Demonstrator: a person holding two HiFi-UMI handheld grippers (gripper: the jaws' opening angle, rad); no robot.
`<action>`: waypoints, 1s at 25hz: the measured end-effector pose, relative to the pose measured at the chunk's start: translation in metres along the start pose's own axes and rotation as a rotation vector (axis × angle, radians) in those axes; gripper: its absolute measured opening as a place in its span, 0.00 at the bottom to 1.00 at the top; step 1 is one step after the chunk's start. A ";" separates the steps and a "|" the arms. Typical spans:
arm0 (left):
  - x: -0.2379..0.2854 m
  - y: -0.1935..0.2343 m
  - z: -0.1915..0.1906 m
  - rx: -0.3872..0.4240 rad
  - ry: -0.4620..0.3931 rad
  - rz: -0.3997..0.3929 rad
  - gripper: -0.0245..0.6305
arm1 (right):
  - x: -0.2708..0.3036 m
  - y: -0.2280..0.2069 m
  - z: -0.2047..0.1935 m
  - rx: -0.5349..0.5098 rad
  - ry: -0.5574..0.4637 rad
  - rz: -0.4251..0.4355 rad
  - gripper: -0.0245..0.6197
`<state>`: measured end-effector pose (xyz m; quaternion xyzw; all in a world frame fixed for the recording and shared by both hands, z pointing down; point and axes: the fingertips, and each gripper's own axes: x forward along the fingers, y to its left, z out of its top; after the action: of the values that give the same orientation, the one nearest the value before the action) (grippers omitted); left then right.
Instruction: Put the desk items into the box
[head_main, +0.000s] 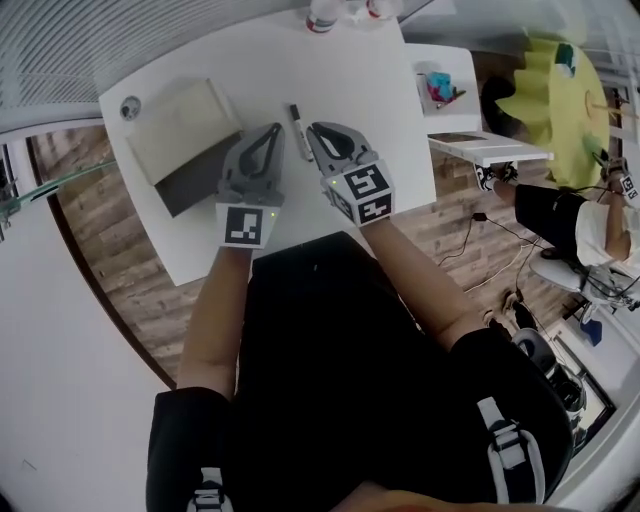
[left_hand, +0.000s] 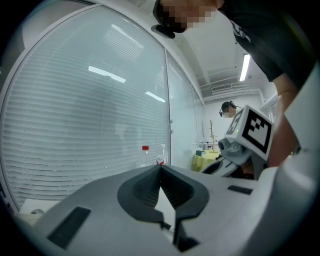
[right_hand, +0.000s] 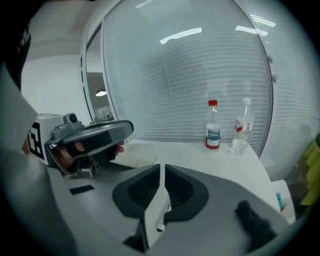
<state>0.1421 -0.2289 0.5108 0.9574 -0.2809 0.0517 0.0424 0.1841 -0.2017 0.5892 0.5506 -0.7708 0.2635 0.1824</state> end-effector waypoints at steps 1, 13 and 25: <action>0.001 0.001 -0.003 0.000 0.001 0.000 0.04 | 0.007 -0.001 -0.009 0.009 0.036 -0.006 0.07; 0.005 0.009 -0.024 -0.038 0.017 -0.009 0.04 | 0.068 -0.004 -0.099 0.122 0.467 0.003 0.23; -0.002 0.022 -0.026 0.067 0.030 -0.037 0.04 | 0.089 -0.013 -0.127 0.031 0.624 -0.065 0.30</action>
<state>0.1266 -0.2429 0.5377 0.9624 -0.2608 0.0748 0.0154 0.1660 -0.1947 0.7439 0.4701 -0.6556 0.4255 0.4102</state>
